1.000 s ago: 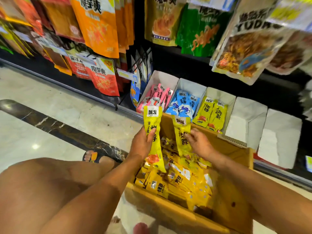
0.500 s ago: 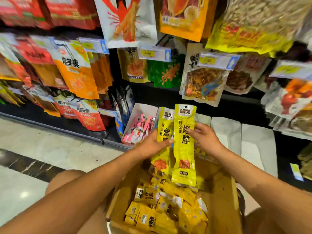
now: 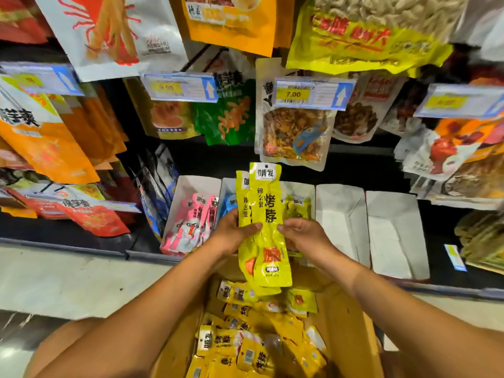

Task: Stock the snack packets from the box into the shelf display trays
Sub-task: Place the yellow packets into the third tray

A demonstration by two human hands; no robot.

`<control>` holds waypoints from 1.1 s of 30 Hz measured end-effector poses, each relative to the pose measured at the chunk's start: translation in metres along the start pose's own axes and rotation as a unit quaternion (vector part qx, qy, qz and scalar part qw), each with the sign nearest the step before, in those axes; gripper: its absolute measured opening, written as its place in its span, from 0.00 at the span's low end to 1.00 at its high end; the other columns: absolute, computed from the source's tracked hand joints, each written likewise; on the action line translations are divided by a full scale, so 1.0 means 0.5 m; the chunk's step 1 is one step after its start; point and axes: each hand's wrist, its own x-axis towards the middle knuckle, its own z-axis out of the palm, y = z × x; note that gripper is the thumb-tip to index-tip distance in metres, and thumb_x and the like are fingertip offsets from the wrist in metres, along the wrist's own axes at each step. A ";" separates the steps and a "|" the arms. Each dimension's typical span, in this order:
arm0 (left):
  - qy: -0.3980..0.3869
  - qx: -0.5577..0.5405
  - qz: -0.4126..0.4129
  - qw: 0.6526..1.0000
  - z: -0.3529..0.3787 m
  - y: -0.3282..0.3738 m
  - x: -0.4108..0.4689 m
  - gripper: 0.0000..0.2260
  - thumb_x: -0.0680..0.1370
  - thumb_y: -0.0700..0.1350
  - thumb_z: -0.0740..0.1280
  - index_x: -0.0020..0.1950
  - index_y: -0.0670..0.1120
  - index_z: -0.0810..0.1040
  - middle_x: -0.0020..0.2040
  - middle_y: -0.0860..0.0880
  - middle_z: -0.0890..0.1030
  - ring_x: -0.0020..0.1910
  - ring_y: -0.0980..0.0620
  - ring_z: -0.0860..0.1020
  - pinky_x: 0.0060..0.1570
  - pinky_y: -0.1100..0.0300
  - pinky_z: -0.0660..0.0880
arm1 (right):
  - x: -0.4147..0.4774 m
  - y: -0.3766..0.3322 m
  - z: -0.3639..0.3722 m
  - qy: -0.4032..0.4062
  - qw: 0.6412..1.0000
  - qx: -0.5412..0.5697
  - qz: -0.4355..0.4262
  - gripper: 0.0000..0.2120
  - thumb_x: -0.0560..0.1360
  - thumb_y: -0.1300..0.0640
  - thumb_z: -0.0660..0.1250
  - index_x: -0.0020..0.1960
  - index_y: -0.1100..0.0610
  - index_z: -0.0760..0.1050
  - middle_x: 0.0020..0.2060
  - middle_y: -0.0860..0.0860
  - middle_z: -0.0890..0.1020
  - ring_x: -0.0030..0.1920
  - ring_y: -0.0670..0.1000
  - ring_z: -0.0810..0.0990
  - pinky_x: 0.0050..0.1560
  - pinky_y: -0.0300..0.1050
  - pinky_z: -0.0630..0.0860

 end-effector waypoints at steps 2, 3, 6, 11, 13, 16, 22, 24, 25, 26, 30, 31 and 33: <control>-0.016 0.008 -0.008 1.000 -0.001 0.005 0.013 0.14 0.78 0.37 0.72 0.63 0.46 0.79 0.52 0.51 0.86 0.47 0.57 0.84 0.42 0.66 0.81 | 0.007 0.016 -0.005 0.005 1.000 -0.020 0.010 0.10 0.77 0.54 0.72 0.58 0.54 0.78 0.48 0.44 0.81 0.47 0.43 0.80 0.41 0.32 0.75; -0.023 0.013 -0.017 1.000 -0.001 0.007 0.019 0.13 0.78 0.38 0.72 0.62 0.47 0.80 0.53 0.51 0.86 0.49 0.55 0.85 0.45 0.63 0.82 | 0.011 0.020 -0.009 0.006 1.000 -0.027 0.013 0.10 0.77 0.54 0.72 0.58 0.53 0.79 0.48 0.44 0.81 0.47 0.42 0.79 0.41 0.31 0.73; -0.025 0.032 -0.039 0.998 -0.005 0.001 0.034 0.10 0.80 0.39 0.71 0.61 0.48 0.81 0.58 0.46 0.86 0.55 0.46 0.85 0.57 0.49 0.81 | 0.021 0.028 -0.028 0.019 0.999 -0.022 0.034 0.10 0.77 0.54 0.72 0.58 0.53 0.78 0.42 0.48 0.81 0.37 0.45 0.78 0.35 0.36 0.71; 0.025 0.032 -0.047 0.998 -0.031 -0.005 0.053 0.12 0.80 0.39 0.71 0.64 0.44 0.79 0.59 0.45 0.84 0.55 0.45 0.84 0.55 0.52 0.81 | 0.085 0.044 -0.089 0.068 0.993 0.001 0.095 0.13 0.79 0.59 0.70 0.61 0.61 0.76 0.39 0.54 0.79 0.30 0.47 0.76 0.29 0.40 0.72; 0.041 0.021 -0.051 0.998 -0.045 -0.009 0.057 0.10 0.80 0.38 0.71 0.61 0.46 0.78 0.58 0.46 0.84 0.55 0.45 0.83 0.57 0.51 0.80 | 0.124 0.053 -0.099 0.083 0.991 -0.006 0.107 0.15 0.78 0.60 0.70 0.62 0.65 0.75 0.39 0.56 0.78 0.31 0.48 0.76 0.30 0.41 0.73; 0.043 0.023 -0.050 0.998 -0.058 -0.012 0.058 0.10 0.81 0.38 0.70 0.59 0.50 0.78 0.58 0.45 0.85 0.55 0.44 0.84 0.58 0.47 0.80 | 0.185 0.069 -0.089 0.101 0.987 -0.013 0.127 0.13 0.78 0.61 0.71 0.60 0.64 0.74 0.41 0.56 0.78 0.32 0.49 0.77 0.30 0.40 0.76; 0.052 0.004 -0.043 0.998 -0.065 -0.021 0.065 0.10 0.81 0.37 0.70 0.58 0.49 0.78 0.55 0.48 0.85 0.51 0.48 0.84 0.46 0.58 0.81 | 0.295 0.123 -0.026 0.125 0.979 -0.034 0.156 0.08 0.78 0.61 0.71 0.53 0.57 0.73 0.46 0.57 0.80 0.34 0.51 0.80 0.29 0.41 0.78; 0.058 -0.006 -0.045 0.997 -0.064 -0.022 0.066 0.10 0.81 0.37 0.70 0.53 0.52 0.79 0.53 0.49 0.84 0.50 0.49 0.84 0.47 0.58 0.81 | 0.319 0.143 -0.010 0.126 0.977 -0.043 0.168 0.07 0.78 0.61 0.71 0.50 0.56 0.73 0.47 0.57 0.81 0.35 0.51 0.80 0.32 0.43 0.78; 0.061 -0.008 -0.047 0.997 -0.064 -0.023 0.068 0.10 0.81 0.37 0.70 0.51 0.53 0.79 0.53 0.50 0.84 0.51 0.49 0.84 0.48 0.57 0.81 | 0.330 0.152 -0.003 0.126 0.975 -0.046 0.176 0.07 0.78 0.61 0.71 0.48 0.56 0.73 0.47 0.57 0.81 0.36 0.51 0.79 0.32 0.43 0.78; 0.063 -0.007 -0.050 0.997 -0.065 -0.025 0.071 0.10 0.81 0.37 0.70 0.51 0.53 0.79 0.54 0.49 0.85 0.52 0.48 0.84 0.51 0.55 0.82 | 0.338 0.161 0.003 0.124 0.974 -0.050 0.185 0.07 0.78 0.61 0.70 0.46 0.55 0.72 0.46 0.58 0.81 0.35 0.51 0.79 0.31 0.44 0.77; 0.067 -0.001 -0.051 0.996 -0.069 -0.027 0.078 0.10 0.81 0.38 0.70 0.52 0.55 0.79 0.56 0.49 0.85 0.54 0.48 0.84 0.56 0.51 0.81 | 0.354 0.180 0.016 0.120 0.969 -0.075 0.200 0.09 0.79 0.60 0.69 0.43 0.56 0.71 0.43 0.58 0.79 0.36 0.51 0.78 0.31 0.43 0.76; 0.069 0.000 -0.051 0.996 -0.069 -0.026 0.078 0.11 0.81 0.38 0.70 0.53 0.54 0.79 0.56 0.49 0.84 0.54 0.48 0.84 0.57 0.51 0.81 | 0.356 0.183 0.015 0.119 0.969 -0.084 0.200 0.08 0.79 0.60 0.70 0.44 0.56 0.72 0.42 0.57 0.79 0.36 0.50 0.78 0.32 0.43 0.76; 0.069 0.005 -0.057 0.996 -0.069 -0.026 0.078 0.10 0.81 0.37 0.69 0.56 0.53 0.79 0.57 0.49 0.84 0.54 0.48 0.84 0.57 0.51 0.81 | 0.357 0.187 0.011 0.113 0.968 -0.109 0.196 0.06 0.78 0.57 0.72 0.47 0.58 0.75 0.39 0.56 0.81 0.34 0.51 0.78 0.34 0.43 0.77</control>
